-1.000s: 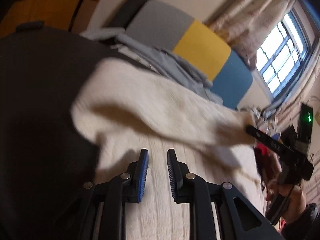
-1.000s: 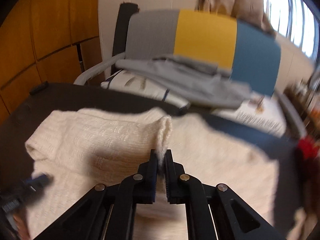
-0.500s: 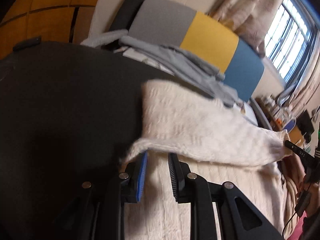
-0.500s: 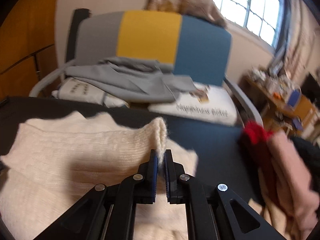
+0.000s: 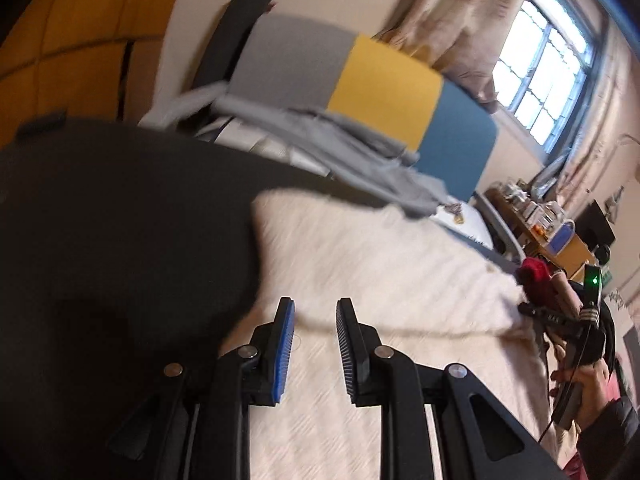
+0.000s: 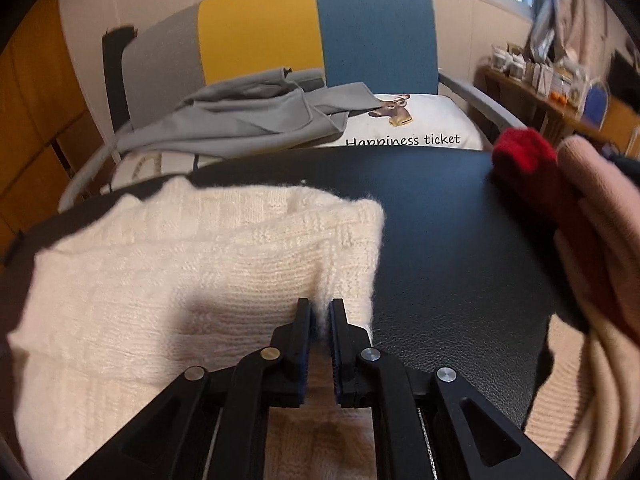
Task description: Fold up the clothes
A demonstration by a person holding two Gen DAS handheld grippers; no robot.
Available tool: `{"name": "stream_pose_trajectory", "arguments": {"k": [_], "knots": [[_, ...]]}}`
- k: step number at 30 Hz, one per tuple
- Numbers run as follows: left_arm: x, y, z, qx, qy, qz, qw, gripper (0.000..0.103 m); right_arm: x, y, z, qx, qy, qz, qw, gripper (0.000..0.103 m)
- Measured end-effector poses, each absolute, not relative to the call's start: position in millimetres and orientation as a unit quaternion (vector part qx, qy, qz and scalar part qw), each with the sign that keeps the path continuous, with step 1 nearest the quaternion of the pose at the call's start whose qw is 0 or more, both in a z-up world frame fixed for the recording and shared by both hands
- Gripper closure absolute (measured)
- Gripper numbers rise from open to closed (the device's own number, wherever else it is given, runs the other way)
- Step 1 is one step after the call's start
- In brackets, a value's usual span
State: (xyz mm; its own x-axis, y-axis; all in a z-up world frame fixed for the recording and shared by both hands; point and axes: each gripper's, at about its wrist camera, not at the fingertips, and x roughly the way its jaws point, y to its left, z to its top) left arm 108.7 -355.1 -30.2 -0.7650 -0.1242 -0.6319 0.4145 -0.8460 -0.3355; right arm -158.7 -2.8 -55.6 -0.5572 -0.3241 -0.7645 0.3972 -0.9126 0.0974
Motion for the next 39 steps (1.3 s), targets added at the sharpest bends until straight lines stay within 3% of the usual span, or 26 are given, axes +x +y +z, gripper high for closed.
{"name": "stream_pose_trajectory", "arguments": {"k": [2,8,13,20,22,29,32,37,39], "knots": [[92,-353,-27,0.311,0.219,-0.914,0.143,0.082,-154,2,-45,0.404,0.036,-0.891,0.203,0.090],[39,-350,-38,0.342,0.169,-0.913,0.145,0.082,-140,-30,-28,0.380,0.064,-0.879,0.280,0.089],[39,-355,-81,0.397,0.159,-0.888,0.168,0.079,-151,-56,-64,0.432,0.091,-0.857,0.267,0.084],[54,-348,-80,0.412,0.154,-0.881,0.174,0.081,-134,-22,-77,0.412,0.018,-0.858,0.305,0.084],[45,-344,-64,0.404,0.153,-0.889,0.153,0.085,-137,-21,-75,0.419,0.008,-0.854,0.309,0.084],[-39,-326,-26,0.375,0.177,-0.910,-0.006,0.080,-172,-56,-40,0.407,0.046,-0.840,0.355,0.084],[-94,-319,-30,0.407,0.194,-0.890,-0.066,0.074,-189,-77,-43,0.419,0.067,-0.825,0.373,0.073],[-154,-282,-46,0.459,0.127,-0.874,-0.100,0.074,-198,-96,-71,0.436,0.100,-0.812,0.376,0.069],[-173,-273,-58,0.478,0.099,-0.868,-0.095,0.074,-198,-91,-81,0.431,0.078,-0.815,0.379,0.068]]}}
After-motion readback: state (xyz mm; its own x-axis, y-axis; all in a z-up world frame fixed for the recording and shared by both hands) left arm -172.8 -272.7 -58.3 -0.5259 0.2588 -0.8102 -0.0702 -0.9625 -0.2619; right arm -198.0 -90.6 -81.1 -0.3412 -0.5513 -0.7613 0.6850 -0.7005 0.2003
